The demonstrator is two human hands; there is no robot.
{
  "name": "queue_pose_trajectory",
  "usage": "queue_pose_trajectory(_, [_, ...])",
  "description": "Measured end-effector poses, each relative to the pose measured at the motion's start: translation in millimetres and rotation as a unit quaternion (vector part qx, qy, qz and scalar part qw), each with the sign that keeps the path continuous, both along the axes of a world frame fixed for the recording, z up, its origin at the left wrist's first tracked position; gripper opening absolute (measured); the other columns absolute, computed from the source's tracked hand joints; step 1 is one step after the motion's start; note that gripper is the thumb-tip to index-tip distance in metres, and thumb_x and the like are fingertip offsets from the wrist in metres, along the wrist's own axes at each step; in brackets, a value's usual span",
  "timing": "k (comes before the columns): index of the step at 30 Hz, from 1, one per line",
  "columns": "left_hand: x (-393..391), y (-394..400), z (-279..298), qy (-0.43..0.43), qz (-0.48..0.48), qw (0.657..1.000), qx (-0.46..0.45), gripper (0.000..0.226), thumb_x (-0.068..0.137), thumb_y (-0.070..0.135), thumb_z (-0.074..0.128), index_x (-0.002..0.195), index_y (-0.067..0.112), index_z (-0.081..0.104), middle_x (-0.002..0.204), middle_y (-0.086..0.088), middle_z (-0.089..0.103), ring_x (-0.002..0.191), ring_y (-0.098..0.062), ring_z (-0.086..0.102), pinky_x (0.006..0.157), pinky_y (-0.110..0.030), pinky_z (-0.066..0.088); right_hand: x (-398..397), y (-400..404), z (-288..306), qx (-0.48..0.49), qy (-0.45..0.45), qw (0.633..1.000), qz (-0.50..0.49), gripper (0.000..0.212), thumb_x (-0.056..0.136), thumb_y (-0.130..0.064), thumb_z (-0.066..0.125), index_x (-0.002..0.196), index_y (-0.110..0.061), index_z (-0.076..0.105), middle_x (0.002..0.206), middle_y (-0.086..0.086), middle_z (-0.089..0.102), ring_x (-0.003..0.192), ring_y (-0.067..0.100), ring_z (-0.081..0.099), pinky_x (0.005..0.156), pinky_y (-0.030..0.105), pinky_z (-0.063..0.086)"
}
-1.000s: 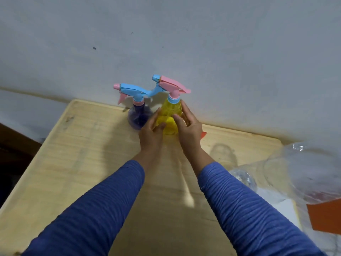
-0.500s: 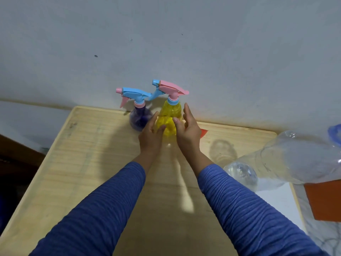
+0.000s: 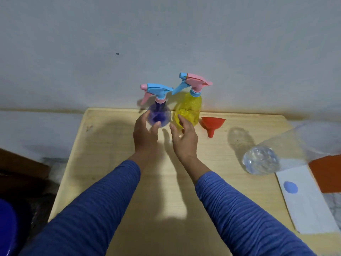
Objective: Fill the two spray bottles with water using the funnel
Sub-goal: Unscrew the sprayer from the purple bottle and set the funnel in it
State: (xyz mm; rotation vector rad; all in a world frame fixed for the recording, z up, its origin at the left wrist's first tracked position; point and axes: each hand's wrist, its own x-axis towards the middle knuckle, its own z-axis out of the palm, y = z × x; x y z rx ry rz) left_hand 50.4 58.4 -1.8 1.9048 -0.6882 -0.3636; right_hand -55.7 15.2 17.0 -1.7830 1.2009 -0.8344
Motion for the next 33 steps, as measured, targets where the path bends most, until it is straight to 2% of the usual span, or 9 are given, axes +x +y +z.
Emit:
queue_pose_trajectory(3, [22.9,-3.7,-1.2,-0.001,-0.055,0.998,0.013,0.052,0.085,0.012,0.060,0.135,0.016,0.045,0.131,0.002,0.050,0.110,-0.001,0.040,0.083,-0.007,0.026,20.1,-7.2,-0.7,0.013,0.023,0.999,0.024,0.048,0.092,-0.022,0.058,0.137,-0.011,0.045,0.140,0.008,0.049,0.130,0.020,0.044,0.109,0.027,0.032])
queue_pose_trajectory(6, [39.6,-8.4,-10.1,-0.003,-0.111,0.994,0.014,0.056,0.085,0.009,0.060,0.139,0.014,0.042,0.141,-0.002,0.046,0.119,-0.003,0.040,0.089,-0.006,0.025,34.9,-15.4,-4.9,0.025,0.038,0.999,0.028,0.051,0.091,-0.017,0.058,0.139,-0.011,0.042,0.142,0.008,0.047,0.132,0.020,0.042,0.109,0.025,0.030])
queue_pose_trajectory(9, [49.8,-11.3,-21.9,0.025,-0.146,0.989,0.007,0.058,0.086,0.011,0.062,0.140,0.017,0.041,0.142,0.000,0.046,0.126,-0.011,0.045,0.097,-0.012,0.032,45.6,-18.1,-12.5,0.031,0.044,0.998,0.019,0.051,0.091,-0.014,0.058,0.140,-0.012,0.042,0.143,0.007,0.046,0.133,0.019,0.041,0.110,0.024,0.029])
queue_pose_trajectory(12, [52.3,-10.6,-25.1,0.060,-0.156,0.986,-0.005,0.059,0.086,0.012,0.062,0.139,0.022,0.041,0.138,0.003,0.050,0.120,-0.007,0.048,0.099,-0.019,0.039,51.7,-17.1,-19.5,0.011,0.048,0.999,0.004,0.048,0.090,-0.012,0.059,0.137,-0.015,0.047,0.141,0.007,0.049,0.133,0.018,0.042,0.106,0.015,0.025])
queue_pose_trajectory(17, [50.6,1.4,-21.5,0.092,-0.117,0.989,-0.007,0.060,0.084,0.011,0.062,0.139,0.025,0.041,0.131,0.009,0.053,0.109,0.001,0.050,0.079,0.005,0.035,58.5,-4.4,-17.9,0.025,0.013,1.000,-0.003,0.049,0.086,-0.005,0.063,0.132,-0.012,0.053,0.136,0.007,0.053,0.123,0.010,0.047,0.092,-0.007,0.022])
queue_pose_trajectory(20, [50.5,18.8,-18.4,0.103,-0.105,0.989,0.009,0.060,0.084,0.013,0.061,0.139,0.027,0.042,0.128,0.012,0.054,0.108,0.001,0.052,0.080,-0.001,0.037,58.0,10.8,-13.5,0.020,0.009,1.000,0.010,0.049,0.084,-0.004,0.064,0.132,-0.012,0.053,0.134,0.006,0.054,0.118,0.008,0.048,0.086,-0.012,0.020])
queue_pose_trajectory(23, [41.9,38.4,-10.3,0.120,-0.098,0.988,0.009,0.063,0.078,0.018,0.060,0.137,0.030,0.043,0.117,0.015,0.056,0.104,-0.001,0.055,0.088,-0.014,0.042,48.6,29.0,-8.3,0.019,0.003,1.000,0.022,0.049,0.084,-0.003,0.064,0.131,-0.011,0.054,0.132,0.008,0.055,0.115,0.007,0.048,0.084,-0.013,0.019])
queue_pose_trajectory(29, [-19.3,72.0,8.0,0.152,-0.083,0.984,-0.044,0.062,0.083,-0.001,0.058,0.137,0.026,0.044,0.116,0.013,0.055,0.106,0.001,0.055,0.083,-0.001,0.041,-8.8,58.0,4.4,0.006,-0.008,0.999,0.038,0.047,0.084,-0.008,0.065,0.129,-0.015,0.056,0.128,0.005,0.058,0.112,0.006,0.048,0.085,-0.011,0.021])
queue_pose_trajectory(33, [-79.1,87.5,5.8,0.172,-0.079,0.979,-0.071,0.061,0.085,-0.002,0.059,0.138,0.021,0.042,0.119,0.012,0.054,0.108,-0.001,0.055,0.088,-0.007,0.043,-67.1,68.8,7.1,-0.006,0.005,0.999,0.048,0.046,0.083,-0.011,0.066,0.127,-0.016,0.058,0.125,0.004,0.060,0.115,0.014,0.052,0.092,0.006,0.030])
